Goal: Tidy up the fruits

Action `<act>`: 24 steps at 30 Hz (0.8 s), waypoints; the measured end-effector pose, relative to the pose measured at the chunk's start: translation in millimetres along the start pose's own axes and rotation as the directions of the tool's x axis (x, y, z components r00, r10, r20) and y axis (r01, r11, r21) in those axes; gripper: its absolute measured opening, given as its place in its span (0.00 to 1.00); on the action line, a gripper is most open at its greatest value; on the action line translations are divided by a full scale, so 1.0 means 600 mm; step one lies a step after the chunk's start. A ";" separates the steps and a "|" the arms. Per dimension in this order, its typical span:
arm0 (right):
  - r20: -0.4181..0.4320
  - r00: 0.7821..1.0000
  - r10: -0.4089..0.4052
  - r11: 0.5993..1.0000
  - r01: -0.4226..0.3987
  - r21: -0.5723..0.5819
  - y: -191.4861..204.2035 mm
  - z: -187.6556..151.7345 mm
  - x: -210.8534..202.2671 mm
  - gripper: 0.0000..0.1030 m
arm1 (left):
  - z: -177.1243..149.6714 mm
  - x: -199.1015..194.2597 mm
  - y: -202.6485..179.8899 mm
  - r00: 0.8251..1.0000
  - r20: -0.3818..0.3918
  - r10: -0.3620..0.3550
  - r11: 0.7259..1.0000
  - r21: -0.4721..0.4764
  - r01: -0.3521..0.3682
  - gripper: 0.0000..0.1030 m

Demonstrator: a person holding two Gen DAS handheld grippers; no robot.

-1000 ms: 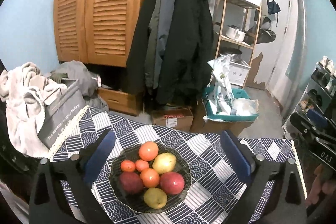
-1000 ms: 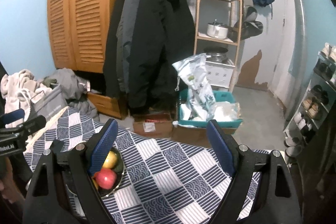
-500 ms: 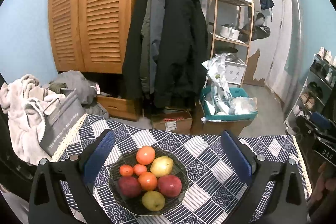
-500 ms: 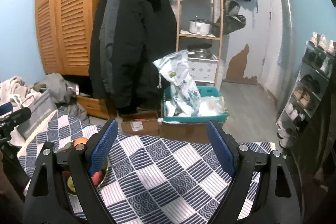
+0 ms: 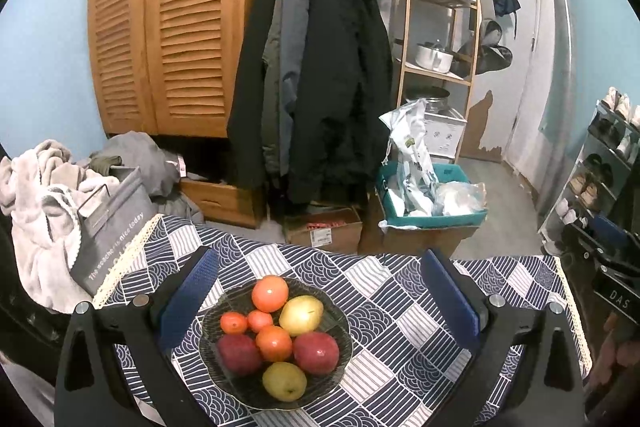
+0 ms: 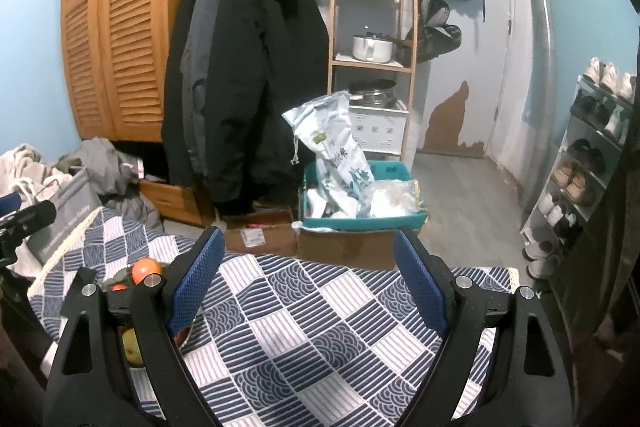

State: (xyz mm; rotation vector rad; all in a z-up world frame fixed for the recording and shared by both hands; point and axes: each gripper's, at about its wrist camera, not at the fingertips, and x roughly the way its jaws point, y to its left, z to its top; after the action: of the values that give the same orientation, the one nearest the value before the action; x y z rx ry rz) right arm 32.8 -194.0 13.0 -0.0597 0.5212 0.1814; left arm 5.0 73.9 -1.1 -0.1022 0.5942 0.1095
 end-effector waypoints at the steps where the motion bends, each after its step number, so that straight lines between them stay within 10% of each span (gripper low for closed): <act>1: 0.000 1.000 -0.002 1.000 0.002 0.000 0.000 0.000 0.000 0.83 | -0.001 0.000 -0.001 1.000 -0.001 0.001 1.000 0.002 -0.001 0.99; 24: -0.001 1.000 -0.003 1.000 0.003 -0.003 0.000 0.000 -0.001 0.83 | -0.004 0.001 -0.003 1.000 -0.004 0.007 1.000 -0.002 -0.007 0.99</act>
State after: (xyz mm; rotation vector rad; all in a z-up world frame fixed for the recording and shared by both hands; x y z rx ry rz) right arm 32.4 -194.1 12.9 -0.0637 0.5215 0.1793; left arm 4.5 71.9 -3.3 -0.1024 0.5990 0.1167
